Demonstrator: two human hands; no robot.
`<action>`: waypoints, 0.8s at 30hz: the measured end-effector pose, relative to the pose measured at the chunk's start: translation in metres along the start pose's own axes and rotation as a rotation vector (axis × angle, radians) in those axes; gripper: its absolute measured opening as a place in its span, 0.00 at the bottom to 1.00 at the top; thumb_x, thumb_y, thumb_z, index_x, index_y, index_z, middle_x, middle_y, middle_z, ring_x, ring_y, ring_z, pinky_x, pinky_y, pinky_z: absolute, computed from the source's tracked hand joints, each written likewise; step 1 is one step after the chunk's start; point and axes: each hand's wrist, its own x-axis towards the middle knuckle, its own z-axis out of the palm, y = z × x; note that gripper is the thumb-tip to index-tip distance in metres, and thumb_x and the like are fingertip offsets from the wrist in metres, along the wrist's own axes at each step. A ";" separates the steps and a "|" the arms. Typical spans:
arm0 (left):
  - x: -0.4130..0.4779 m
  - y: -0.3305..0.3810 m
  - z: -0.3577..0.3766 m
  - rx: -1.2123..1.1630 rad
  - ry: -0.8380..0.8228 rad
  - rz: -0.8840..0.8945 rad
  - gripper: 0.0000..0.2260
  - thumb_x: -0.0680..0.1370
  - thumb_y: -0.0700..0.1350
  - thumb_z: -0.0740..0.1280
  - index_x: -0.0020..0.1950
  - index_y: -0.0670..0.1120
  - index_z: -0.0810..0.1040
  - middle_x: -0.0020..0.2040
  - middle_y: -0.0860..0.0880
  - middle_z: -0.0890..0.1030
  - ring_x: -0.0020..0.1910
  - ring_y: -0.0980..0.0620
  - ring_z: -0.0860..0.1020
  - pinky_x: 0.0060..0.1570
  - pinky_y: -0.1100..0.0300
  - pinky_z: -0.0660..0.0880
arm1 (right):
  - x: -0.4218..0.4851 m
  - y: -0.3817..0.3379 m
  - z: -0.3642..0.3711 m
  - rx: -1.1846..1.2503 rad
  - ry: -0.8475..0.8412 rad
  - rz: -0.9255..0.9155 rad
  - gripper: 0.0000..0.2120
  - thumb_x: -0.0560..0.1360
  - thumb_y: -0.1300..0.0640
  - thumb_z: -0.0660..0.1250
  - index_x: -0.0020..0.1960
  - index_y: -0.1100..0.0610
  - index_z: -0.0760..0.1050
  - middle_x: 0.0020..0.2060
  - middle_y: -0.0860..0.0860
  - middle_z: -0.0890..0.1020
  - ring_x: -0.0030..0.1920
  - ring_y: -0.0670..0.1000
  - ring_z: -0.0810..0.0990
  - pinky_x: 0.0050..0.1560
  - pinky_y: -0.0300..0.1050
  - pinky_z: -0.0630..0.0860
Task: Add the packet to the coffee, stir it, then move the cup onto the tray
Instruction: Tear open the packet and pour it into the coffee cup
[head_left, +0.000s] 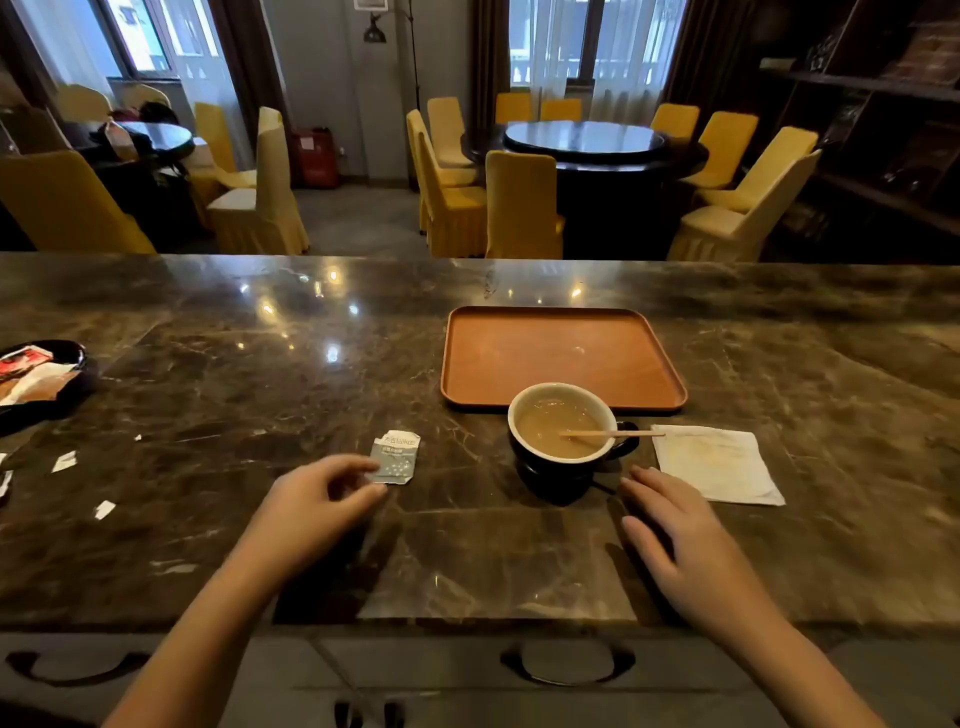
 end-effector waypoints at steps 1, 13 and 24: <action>0.012 -0.002 0.003 0.074 0.079 -0.011 0.14 0.72 0.50 0.69 0.57 0.53 0.76 0.48 0.55 0.80 0.45 0.59 0.76 0.42 0.64 0.70 | 0.001 0.001 0.006 -0.030 -0.044 0.000 0.22 0.76 0.52 0.61 0.69 0.54 0.65 0.70 0.50 0.66 0.70 0.46 0.59 0.68 0.41 0.56; 0.054 0.003 0.039 0.255 0.280 -0.058 0.08 0.71 0.48 0.70 0.46 0.47 0.77 0.46 0.47 0.76 0.44 0.50 0.75 0.38 0.56 0.71 | -0.005 0.011 0.026 -0.181 -0.052 -0.072 0.26 0.77 0.45 0.56 0.72 0.53 0.58 0.74 0.49 0.60 0.73 0.46 0.53 0.72 0.43 0.52; 0.010 0.024 0.037 -0.152 0.289 0.030 0.03 0.70 0.45 0.72 0.39 0.50 0.79 0.37 0.51 0.81 0.38 0.53 0.78 0.39 0.57 0.76 | -0.012 0.007 0.023 0.044 0.182 -0.103 0.15 0.74 0.56 0.66 0.60 0.56 0.76 0.58 0.51 0.79 0.62 0.50 0.75 0.60 0.40 0.68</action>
